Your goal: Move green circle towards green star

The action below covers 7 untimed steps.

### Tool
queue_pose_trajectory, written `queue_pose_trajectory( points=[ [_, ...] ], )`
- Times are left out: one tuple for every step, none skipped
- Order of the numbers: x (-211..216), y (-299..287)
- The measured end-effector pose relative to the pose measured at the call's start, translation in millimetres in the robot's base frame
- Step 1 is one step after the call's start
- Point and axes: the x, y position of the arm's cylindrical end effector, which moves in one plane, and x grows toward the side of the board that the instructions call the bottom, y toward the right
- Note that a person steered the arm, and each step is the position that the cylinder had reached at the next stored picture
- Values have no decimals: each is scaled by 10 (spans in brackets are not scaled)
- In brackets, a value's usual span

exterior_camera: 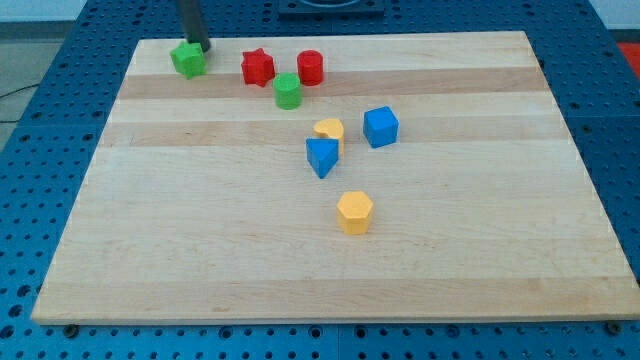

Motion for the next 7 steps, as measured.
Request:
queue_pose_trajectory(
  points=[
    [165,191],
    [256,-147],
    [257,-613],
    [474,-369],
    [687,50],
    [628,468],
    [626,886]
  ],
)
